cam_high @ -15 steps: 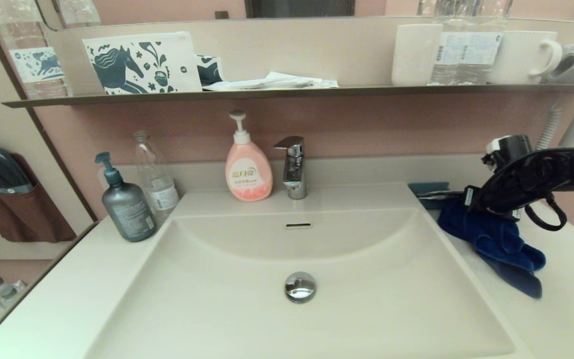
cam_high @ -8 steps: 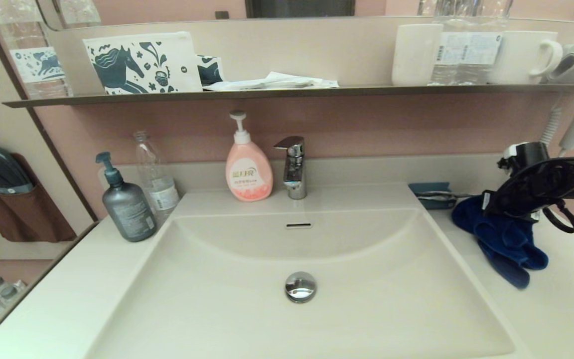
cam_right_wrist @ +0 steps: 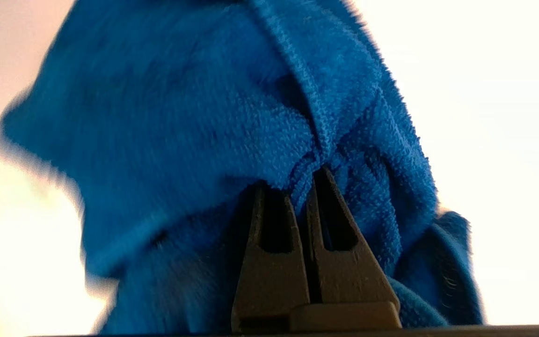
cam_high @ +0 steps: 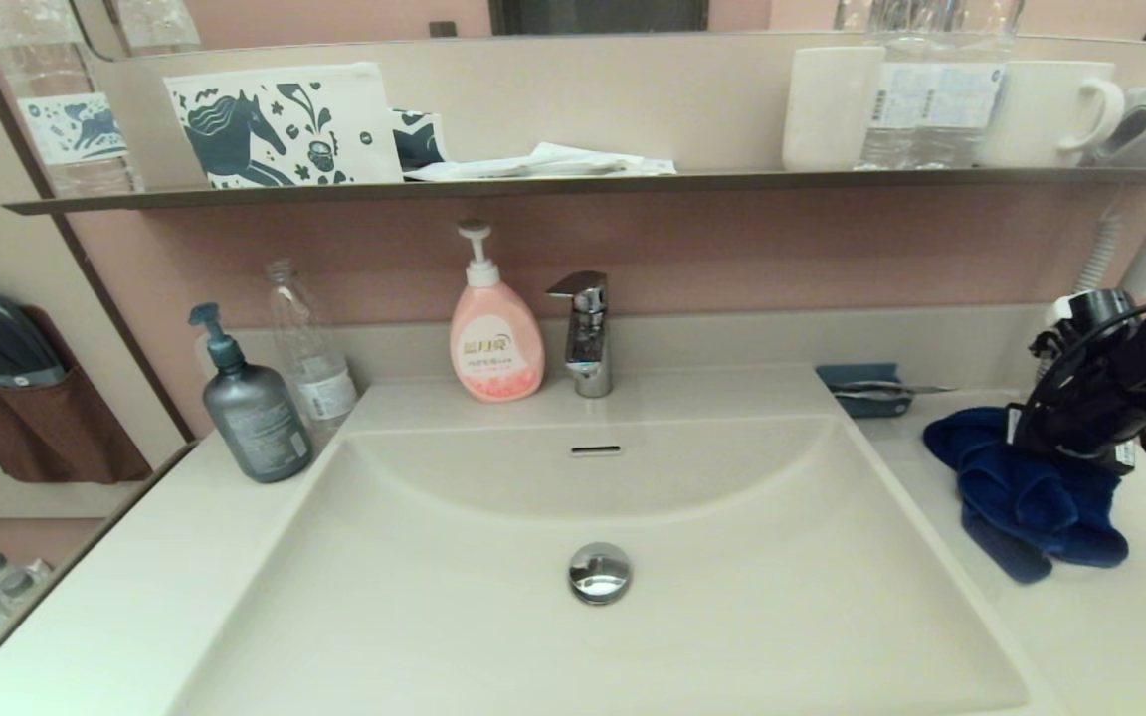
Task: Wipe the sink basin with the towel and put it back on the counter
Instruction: Wipe the sink
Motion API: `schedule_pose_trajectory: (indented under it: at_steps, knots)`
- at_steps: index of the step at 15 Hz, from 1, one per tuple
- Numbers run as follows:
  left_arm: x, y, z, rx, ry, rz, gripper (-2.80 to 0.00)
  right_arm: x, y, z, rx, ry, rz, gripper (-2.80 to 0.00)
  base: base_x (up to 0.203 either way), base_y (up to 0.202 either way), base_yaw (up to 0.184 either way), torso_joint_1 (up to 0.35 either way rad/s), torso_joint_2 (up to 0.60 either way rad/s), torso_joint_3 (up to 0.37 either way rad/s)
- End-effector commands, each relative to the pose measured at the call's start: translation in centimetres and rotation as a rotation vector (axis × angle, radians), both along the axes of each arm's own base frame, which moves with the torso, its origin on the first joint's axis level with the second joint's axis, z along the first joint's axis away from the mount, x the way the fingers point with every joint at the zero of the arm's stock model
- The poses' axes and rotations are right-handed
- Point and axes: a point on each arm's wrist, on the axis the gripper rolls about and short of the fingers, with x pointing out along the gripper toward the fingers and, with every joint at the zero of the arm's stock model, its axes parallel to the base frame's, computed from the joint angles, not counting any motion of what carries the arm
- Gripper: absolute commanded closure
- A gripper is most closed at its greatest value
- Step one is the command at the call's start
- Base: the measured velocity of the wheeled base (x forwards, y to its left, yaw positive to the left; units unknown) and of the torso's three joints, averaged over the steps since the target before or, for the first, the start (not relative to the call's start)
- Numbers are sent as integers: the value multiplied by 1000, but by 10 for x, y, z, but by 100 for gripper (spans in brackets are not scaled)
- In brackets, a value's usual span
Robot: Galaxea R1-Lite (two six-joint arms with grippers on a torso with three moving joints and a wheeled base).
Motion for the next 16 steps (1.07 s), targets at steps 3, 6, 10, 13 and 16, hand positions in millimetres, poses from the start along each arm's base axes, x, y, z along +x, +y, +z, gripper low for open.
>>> schedule_pose_trajectory:
  at_steps: [3, 6, 10, 13, 16]
  knots:
    - [0, 0, 0, 0, 1, -1, 0, -61, 16, 69, 72, 24, 38, 0, 0, 0, 0, 0, 0, 0]
    - [0, 0, 0, 0, 0, 1, 0, -75, 34, 72, 99, 51, 42, 0, 0, 0, 0, 0, 0, 0]
    - [0, 0, 0, 0, 1, 1, 0, -78, 58, 37, 102, 100, 57, 0, 0, 0, 0, 0, 0, 0]
    - [0, 0, 0, 0, 0, 1, 0, -62, 80, 0, 141, 155, 87, 0, 0, 0, 0, 0, 0, 0]
    - [0, 0, 0, 0, 0, 1, 0, -43, 95, -27, 243, 206, 129, 0, 0, 0, 0, 0, 0, 0]
